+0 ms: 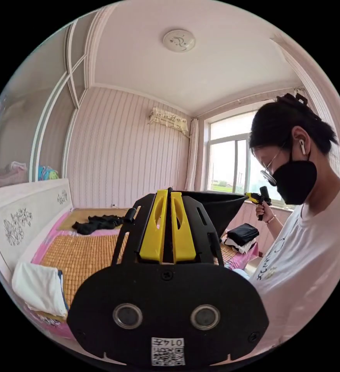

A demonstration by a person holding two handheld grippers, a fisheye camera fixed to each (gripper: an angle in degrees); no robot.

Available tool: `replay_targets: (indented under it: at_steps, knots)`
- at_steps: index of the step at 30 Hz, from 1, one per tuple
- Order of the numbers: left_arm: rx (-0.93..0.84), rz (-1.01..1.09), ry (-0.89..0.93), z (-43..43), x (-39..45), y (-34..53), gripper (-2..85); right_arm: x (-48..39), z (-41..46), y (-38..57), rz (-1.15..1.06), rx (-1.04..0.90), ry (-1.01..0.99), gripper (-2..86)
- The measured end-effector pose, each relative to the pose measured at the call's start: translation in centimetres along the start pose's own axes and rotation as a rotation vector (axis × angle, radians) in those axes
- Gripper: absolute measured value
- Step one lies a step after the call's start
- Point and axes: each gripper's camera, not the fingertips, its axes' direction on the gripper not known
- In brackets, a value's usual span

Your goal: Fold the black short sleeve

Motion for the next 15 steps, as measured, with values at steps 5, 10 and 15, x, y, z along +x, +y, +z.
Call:
replay_targets:
  at_steps: [5, 10, 15]
  knots:
    - [0.066, 0.072, -0.044, 2.0, -2.1, -9.1, -1.0, -2.0, 1.2, -8.3, -0.106, -0.029, 0.099, 0.6]
    - [-0.228, -0.080, -0.121, 14.5, -9.5, -8.6, -1.0, 8.4, 8.5, -10.8, 0.119, -0.305, 0.287, 0.5]
    - [-0.313, -0.247, -0.185, 25.1, -14.2, -8.1, -1.0, 17.5, 12.5, -12.7, 0.359, -0.226, 0.316, 0.5]
